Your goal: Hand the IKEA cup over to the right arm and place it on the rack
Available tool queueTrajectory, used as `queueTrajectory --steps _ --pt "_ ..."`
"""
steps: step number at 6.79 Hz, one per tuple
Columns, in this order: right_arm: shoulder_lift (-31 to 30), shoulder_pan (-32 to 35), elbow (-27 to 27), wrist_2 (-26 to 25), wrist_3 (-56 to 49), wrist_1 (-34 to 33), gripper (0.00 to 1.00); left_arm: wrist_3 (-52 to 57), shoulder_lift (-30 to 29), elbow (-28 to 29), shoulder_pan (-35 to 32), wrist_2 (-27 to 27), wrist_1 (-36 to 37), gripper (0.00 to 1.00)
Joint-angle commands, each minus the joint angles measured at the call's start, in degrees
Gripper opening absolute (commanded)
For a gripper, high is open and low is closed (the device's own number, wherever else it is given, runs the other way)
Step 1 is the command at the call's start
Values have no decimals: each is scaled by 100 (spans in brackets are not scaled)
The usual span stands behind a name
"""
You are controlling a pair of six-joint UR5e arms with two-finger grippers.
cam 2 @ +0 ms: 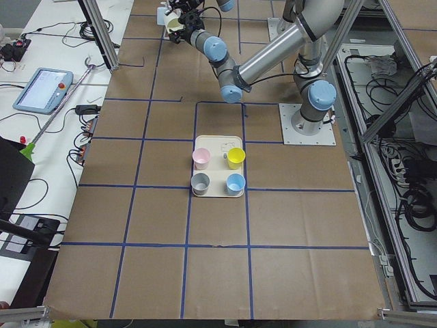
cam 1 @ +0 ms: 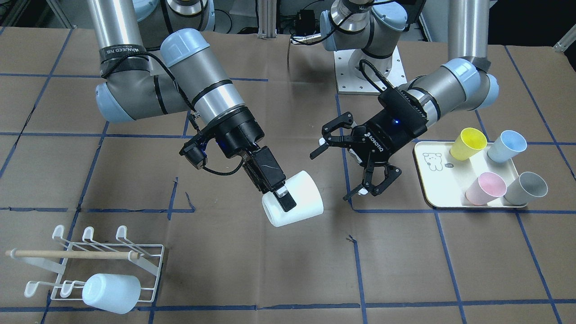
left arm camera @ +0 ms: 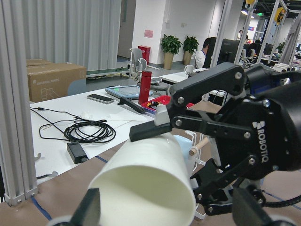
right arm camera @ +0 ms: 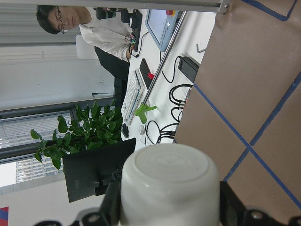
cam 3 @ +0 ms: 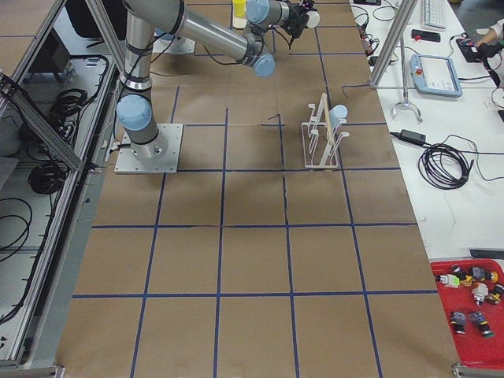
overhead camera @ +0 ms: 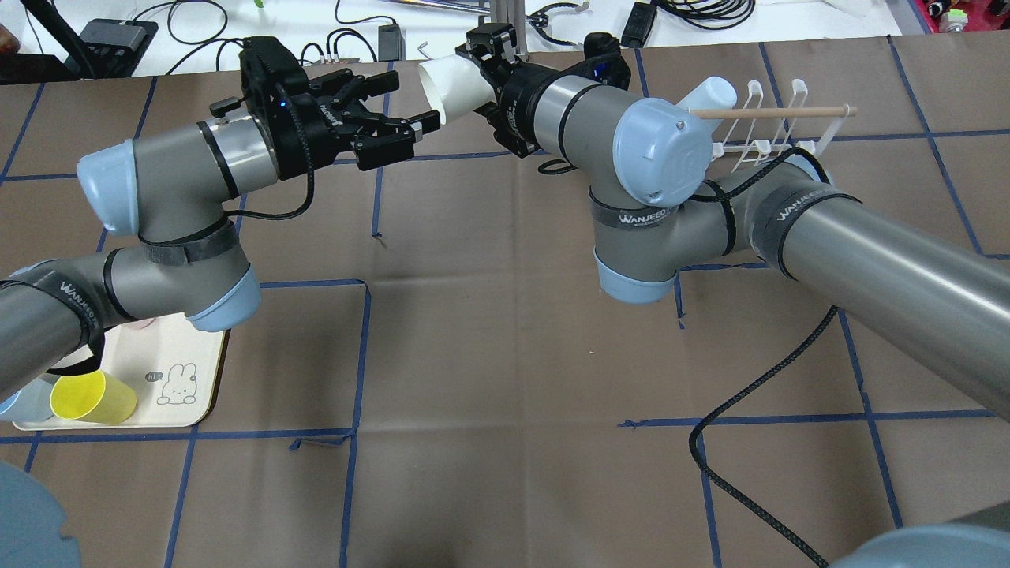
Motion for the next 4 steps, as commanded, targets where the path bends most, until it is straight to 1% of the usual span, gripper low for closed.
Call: queueTrajectory --steps 1,2,3,4 --pt "-8 -196 -66 -5 -910 35 35 0 -40 26 232 -46 -56 99" --pt "-44 -450 -58 -14 -2022 70 27 -9 -215 210 223 129 -100 99" --pt "-70 -644 -49 -49 -3007 79 22 -26 -103 464 101 1175 -675 99" --pt "-79 -864 -40 -371 -4061 71 22 -26 20 675 -48 2021 -1325 99"
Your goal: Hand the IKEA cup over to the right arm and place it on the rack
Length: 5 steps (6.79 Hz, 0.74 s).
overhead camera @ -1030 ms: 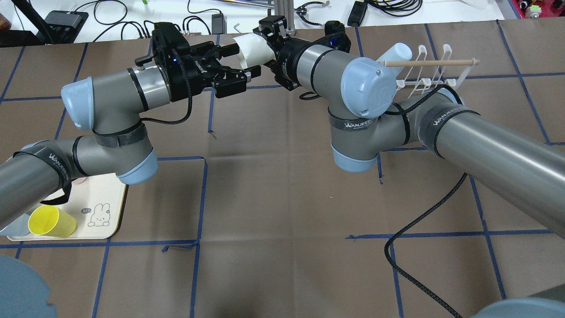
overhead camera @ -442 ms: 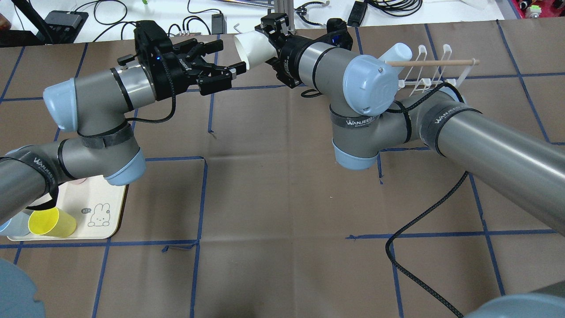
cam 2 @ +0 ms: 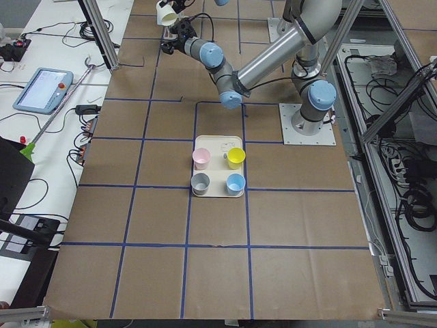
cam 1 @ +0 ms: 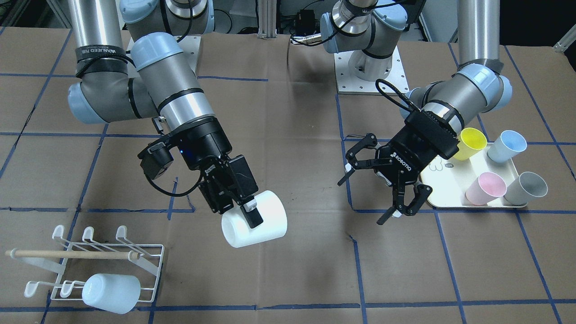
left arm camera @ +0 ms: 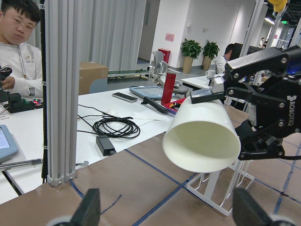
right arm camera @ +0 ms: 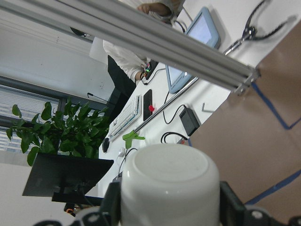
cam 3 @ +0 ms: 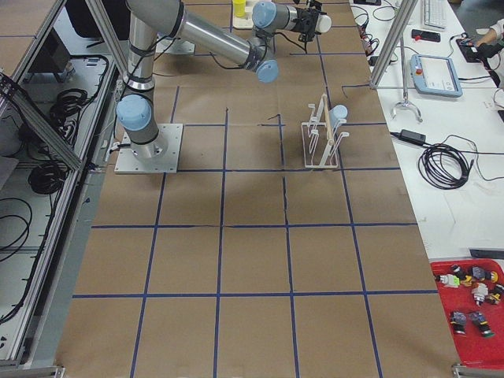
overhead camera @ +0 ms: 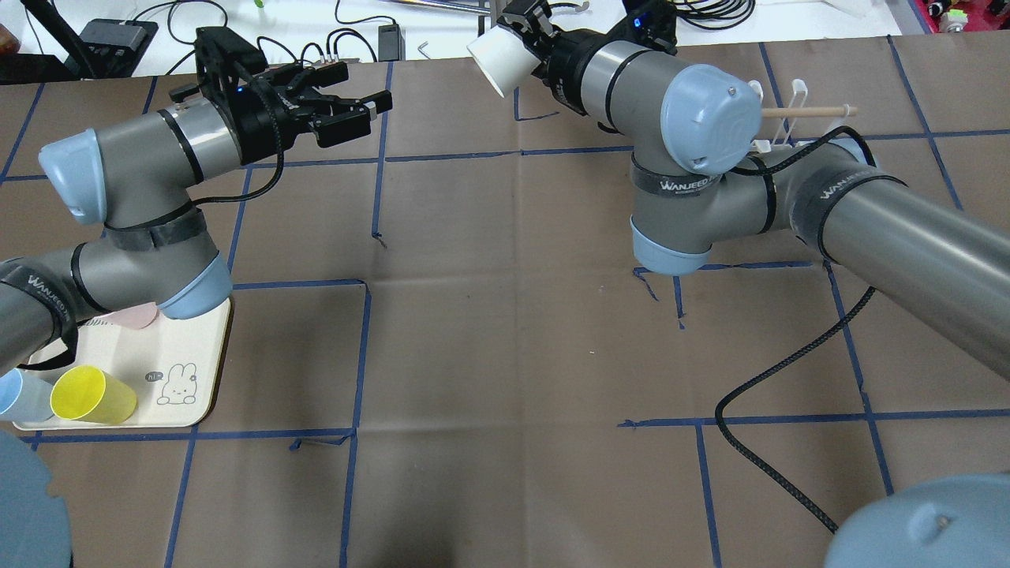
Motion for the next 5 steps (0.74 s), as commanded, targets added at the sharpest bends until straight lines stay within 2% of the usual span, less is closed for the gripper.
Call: queueTrajectory --steps 1,2,3,4,5 --pt "-26 -455 0 -694 -2615 -34 20 -93 217 515 -351 1959 -1410 99" --pt "-26 -658 9 -994 -4178 -51 20 -407 479 814 -545 2744 -2583 99" --pt "-26 -982 9 -997 -4881 -52 19 -819 804 1173 -695 3579 -4100 99" --pt "-44 -1228 0 -1032 -5210 -43 11 -962 1068 1560 -801 4213 -5708 99" --pt "-96 -1596 0 -1041 -5779 -34 11 -1016 1219 2016 -819 4637 -7255 99"
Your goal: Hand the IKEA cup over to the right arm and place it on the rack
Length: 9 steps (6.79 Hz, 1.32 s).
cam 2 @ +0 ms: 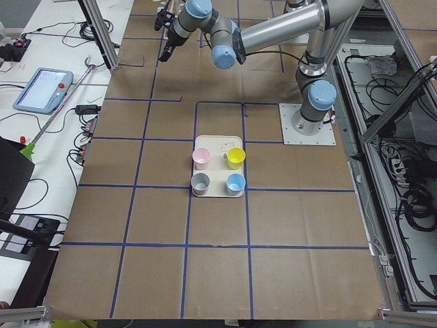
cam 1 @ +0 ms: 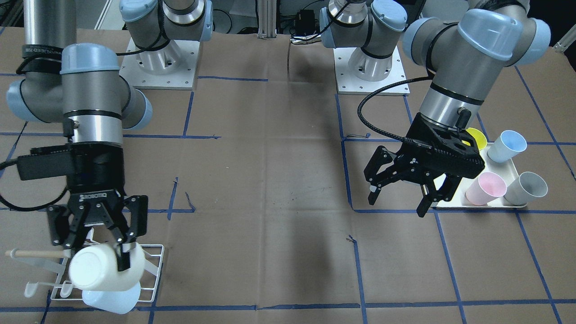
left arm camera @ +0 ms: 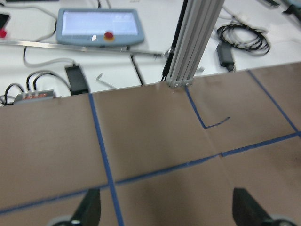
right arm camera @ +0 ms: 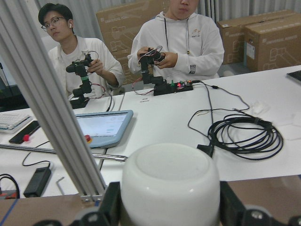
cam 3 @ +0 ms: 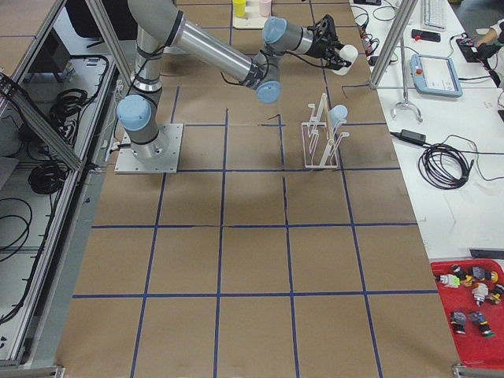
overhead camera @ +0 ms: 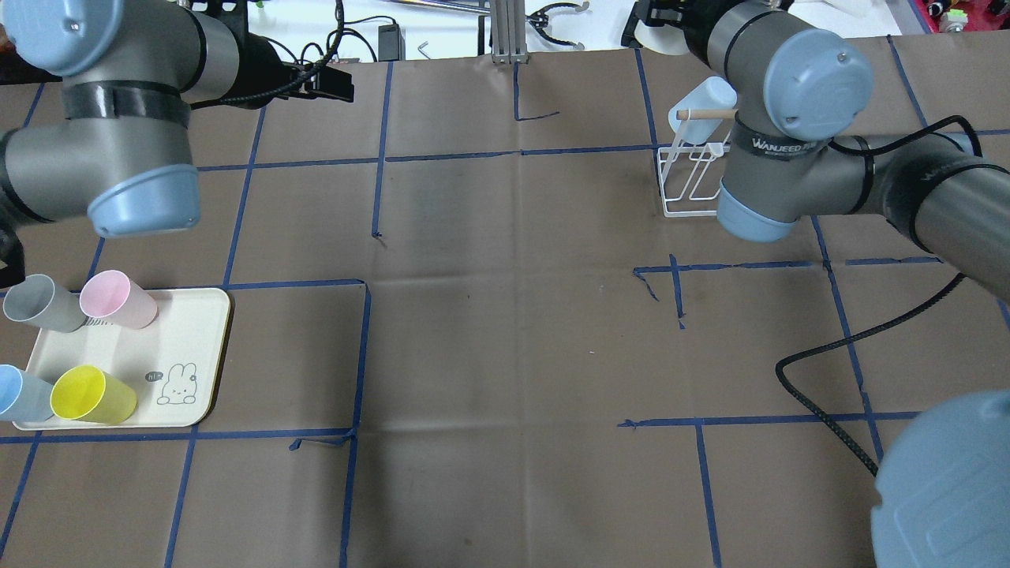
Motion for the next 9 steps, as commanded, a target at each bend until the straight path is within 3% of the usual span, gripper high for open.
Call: queueTrajectory --steps 1,2,4,7,9 --pt "-43 -643 15 -21 -1071 -8 11 -626 266 969 -84 839 -3086 99" --pt "26 -811 15 -4 -1223 -9 11 -822 284 1357 -188 920 -3865 99" --pt "254 -1110 24 40 -1364 -87 11 -912 354 1335 -557 1524 -3970 99" --pt "641 -1348 -38 75 -1391 -376 11 -711 425 1264 -480 1456 -3882 99" --pt "870 -1471 -82 207 -1391 -588 11 -429 425 1264 -129 1133 -3855 99"
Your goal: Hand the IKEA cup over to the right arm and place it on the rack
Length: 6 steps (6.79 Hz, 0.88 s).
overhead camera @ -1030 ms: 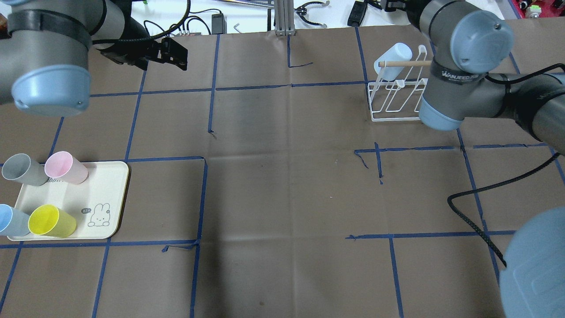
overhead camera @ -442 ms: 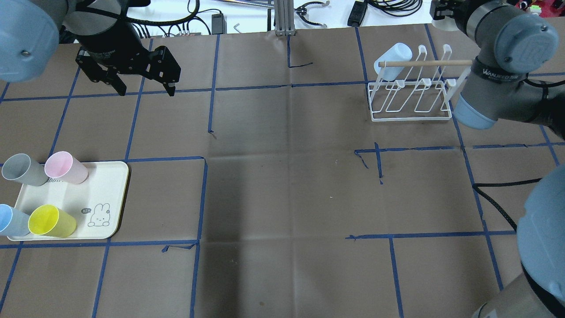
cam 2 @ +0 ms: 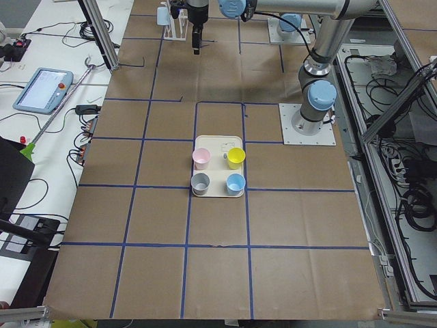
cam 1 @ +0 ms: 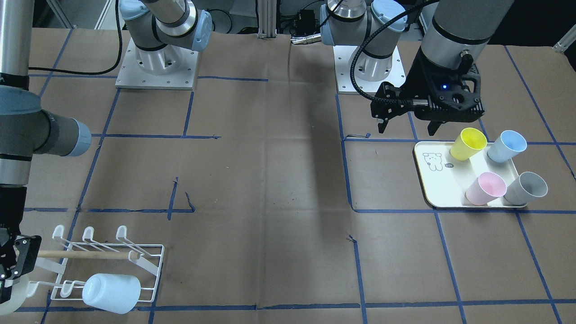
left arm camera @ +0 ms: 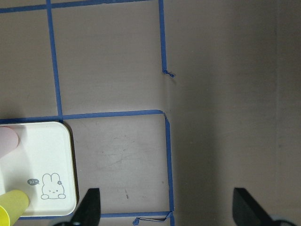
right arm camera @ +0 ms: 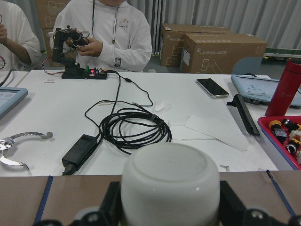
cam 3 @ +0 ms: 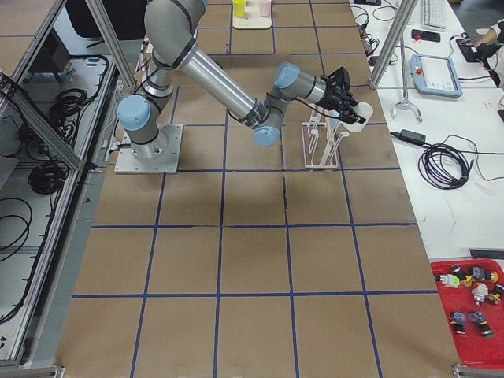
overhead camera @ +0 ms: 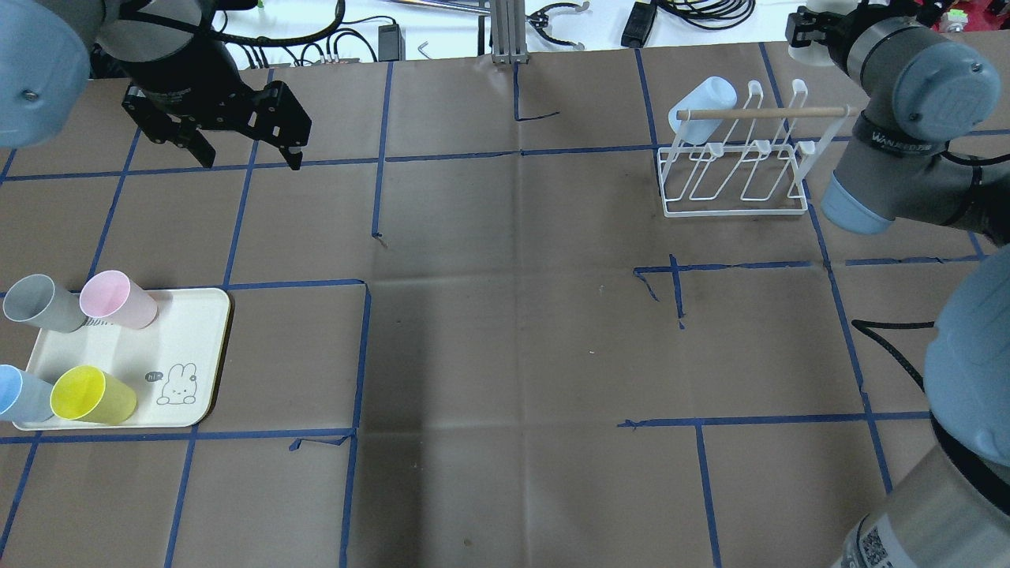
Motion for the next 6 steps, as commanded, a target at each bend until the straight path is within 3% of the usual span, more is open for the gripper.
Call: queueTrajectory --steps 1,6 --pt "168 -64 32 58 0 -313 11 50 5 15 149 -174 5 99" --pt "195 -38 603 58 -8 -710 11 -205 5 -2 -97 -113 -4 99"
